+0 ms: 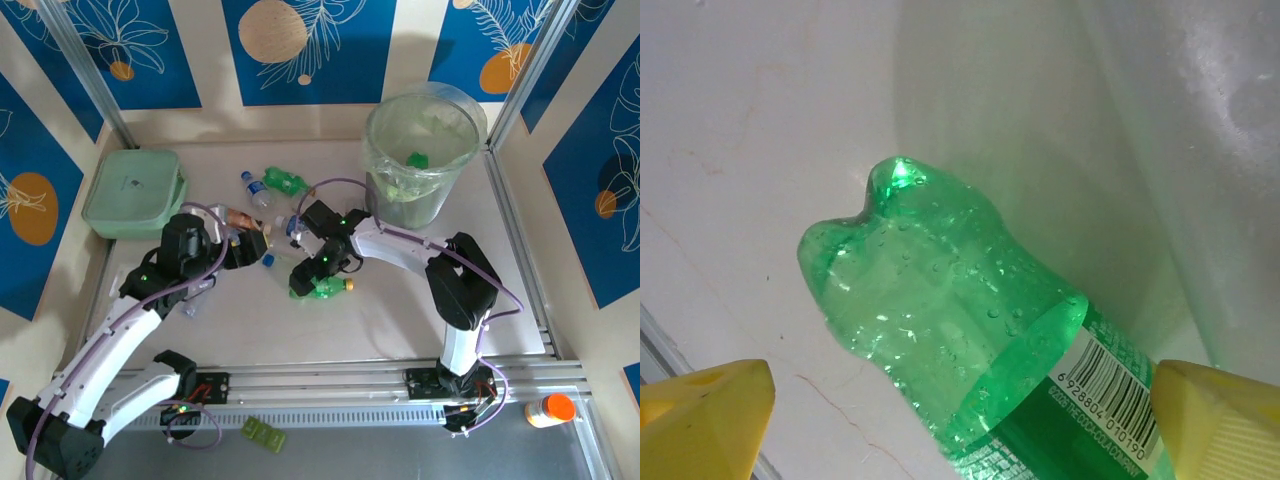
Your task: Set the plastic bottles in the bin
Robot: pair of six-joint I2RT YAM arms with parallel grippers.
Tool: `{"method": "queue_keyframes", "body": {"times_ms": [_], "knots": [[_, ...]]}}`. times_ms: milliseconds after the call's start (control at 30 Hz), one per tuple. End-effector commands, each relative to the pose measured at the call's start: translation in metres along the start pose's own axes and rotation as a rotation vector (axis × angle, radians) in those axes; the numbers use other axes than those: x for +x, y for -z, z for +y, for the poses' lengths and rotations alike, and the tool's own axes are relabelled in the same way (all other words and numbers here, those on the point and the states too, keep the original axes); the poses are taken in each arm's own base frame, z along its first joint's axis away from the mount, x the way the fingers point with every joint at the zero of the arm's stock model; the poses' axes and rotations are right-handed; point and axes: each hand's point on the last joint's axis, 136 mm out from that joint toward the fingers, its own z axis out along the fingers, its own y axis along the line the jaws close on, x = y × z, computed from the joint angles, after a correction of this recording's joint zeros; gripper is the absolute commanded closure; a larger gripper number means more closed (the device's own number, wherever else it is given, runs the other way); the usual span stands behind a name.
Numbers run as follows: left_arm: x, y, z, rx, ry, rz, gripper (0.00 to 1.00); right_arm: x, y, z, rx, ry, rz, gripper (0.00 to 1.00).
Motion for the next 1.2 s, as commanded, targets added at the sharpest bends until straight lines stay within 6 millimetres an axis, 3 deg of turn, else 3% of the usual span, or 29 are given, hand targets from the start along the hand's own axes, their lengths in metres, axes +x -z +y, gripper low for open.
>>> {"method": "queue_keyframes", "body": {"times_ms": [0, 333, 533, 900, 1033, 1167], "knots": [[-0.010, 0.008, -0.010, 0.026, -0.021, -0.013, 0.05, 0.016, -0.004, 0.011, -0.043, 0.007, 0.044, 0.05], [-0.011, 0.009, -0.011, 0.028, -0.017, -0.012, 0.05, 0.042, -0.011, 0.005, 0.121, 0.106, 0.103, 0.07], [-0.012, 0.008, -0.012, 0.033, -0.012, -0.013, 0.05, 0.054, -0.017, 0.012, 0.186, 0.193, 0.137, 0.11], [-0.014, 0.011, -0.015, 0.037, -0.019, -0.017, 0.05, 0.060, -0.023, 0.013, 0.224, 0.197, 0.144, 0.39], [-0.015, 0.013, -0.015, 0.031, -0.023, -0.022, 0.05, 0.058, -0.016, 0.018, 0.213, 0.199, 0.132, 0.45], [-0.020, 0.021, -0.020, 0.033, -0.043, -0.028, 0.05, 0.048, 0.011, 0.026, 0.206, 0.198, 0.047, 0.45]]}}
